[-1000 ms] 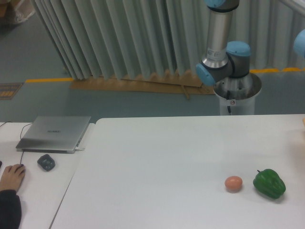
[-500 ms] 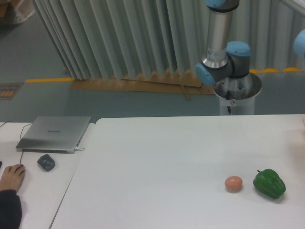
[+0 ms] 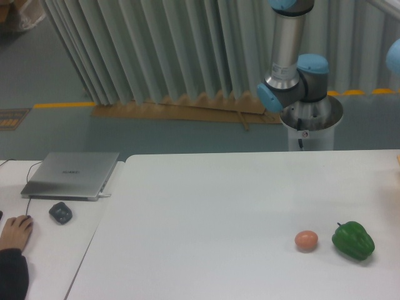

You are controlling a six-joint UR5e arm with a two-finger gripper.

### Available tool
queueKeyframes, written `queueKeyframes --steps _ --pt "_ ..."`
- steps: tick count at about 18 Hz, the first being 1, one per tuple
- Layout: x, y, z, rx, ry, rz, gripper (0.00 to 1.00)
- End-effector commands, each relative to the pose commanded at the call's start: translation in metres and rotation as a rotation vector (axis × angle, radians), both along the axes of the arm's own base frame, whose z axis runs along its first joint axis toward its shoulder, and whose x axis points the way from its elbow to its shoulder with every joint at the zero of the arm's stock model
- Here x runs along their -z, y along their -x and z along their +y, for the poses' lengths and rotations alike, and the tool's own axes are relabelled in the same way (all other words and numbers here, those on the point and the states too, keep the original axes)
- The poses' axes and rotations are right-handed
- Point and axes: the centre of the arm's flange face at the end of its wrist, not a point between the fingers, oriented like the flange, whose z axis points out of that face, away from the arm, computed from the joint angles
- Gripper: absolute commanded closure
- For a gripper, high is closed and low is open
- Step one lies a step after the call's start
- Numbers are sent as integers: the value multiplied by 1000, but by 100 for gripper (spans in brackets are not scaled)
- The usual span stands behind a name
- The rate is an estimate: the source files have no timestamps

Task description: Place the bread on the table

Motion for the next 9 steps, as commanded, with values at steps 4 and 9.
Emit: queueKeyframes --steps 4,9 --pt "18 16 3 0 9 -2 0" --pt "29 58 0 -15 164 86 0"
